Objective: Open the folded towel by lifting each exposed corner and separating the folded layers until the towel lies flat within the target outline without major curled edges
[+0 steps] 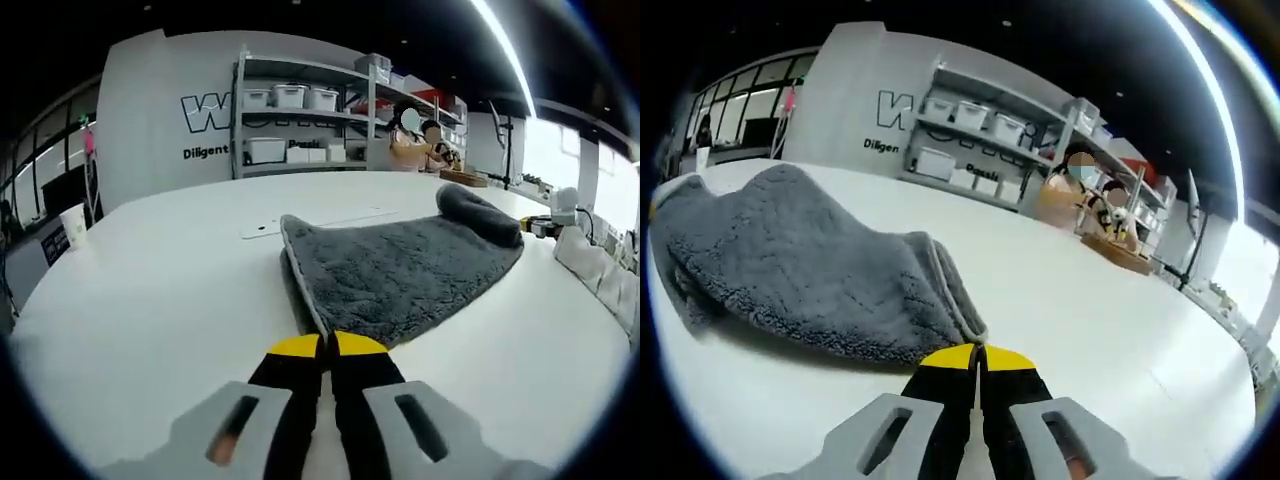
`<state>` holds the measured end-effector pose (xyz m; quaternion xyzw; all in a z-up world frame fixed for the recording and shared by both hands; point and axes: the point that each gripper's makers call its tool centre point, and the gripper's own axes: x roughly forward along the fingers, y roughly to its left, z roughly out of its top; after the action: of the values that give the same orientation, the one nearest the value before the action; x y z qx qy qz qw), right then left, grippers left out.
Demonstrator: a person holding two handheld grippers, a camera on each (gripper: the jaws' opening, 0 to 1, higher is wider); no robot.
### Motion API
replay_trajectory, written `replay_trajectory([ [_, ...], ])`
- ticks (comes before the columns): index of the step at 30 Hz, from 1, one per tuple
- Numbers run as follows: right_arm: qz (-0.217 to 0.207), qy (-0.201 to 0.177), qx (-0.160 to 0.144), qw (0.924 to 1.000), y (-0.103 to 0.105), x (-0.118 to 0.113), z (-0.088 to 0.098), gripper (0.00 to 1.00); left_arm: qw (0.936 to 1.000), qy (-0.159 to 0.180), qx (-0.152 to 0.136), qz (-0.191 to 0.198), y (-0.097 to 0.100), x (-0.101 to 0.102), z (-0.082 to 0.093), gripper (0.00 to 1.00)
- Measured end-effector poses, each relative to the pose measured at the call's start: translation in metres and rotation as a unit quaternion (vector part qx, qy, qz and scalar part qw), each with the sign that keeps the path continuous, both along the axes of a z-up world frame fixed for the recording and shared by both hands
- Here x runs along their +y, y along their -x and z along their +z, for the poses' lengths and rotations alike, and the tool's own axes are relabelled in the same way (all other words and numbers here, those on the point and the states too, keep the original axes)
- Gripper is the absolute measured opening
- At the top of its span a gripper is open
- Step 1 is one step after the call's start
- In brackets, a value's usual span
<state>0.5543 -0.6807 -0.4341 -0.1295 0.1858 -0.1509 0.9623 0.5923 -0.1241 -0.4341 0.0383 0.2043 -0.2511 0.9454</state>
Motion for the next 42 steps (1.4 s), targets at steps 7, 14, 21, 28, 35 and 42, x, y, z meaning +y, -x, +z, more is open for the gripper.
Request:
replay_trajectory([
  [7, -0.002, -0.003, -0.002, 1.0, -0.001, -0.002, 0.001, 0.0, 0.9997, 0.008, 0.0, 0.024, -0.002, 0.016, 0.0, 0.02],
  [14, -0.004, -0.003, -0.004, 1.0, 0.0, -0.003, 0.002, 0.0, 0.9988, 0.01, 0.002, 0.048, -0.003, 0.034, 0.0, 0.02],
  [21, -0.005, -0.004, -0.005, 1.0, 0.0, -0.002, 0.002, 0.0, 0.9969, 0.011, 0.003, 0.077, -0.002, 0.052, 0.0, 0.02],
  [28, -0.006, -0.003, -0.003, 1.0, 0.0, -0.003, 0.002, 0.0, 0.994, -0.002, 0.003, 0.109, -0.001, 0.074, 0.0, 0.02],
  [35, -0.008, -0.001, -0.003, 1.0, 0.003, -0.002, 0.003, 0.0, 0.9911, -0.007, 0.003, 0.133, 0.0, 0.09, 0.0, 0.02],
  [42, -0.01, -0.003, -0.004, 0.9999, 0.002, -0.003, 0.003, 0.0, 0.9886, -0.005, 0.004, 0.15, 0.001, 0.101, 0.0, 0.02],
])
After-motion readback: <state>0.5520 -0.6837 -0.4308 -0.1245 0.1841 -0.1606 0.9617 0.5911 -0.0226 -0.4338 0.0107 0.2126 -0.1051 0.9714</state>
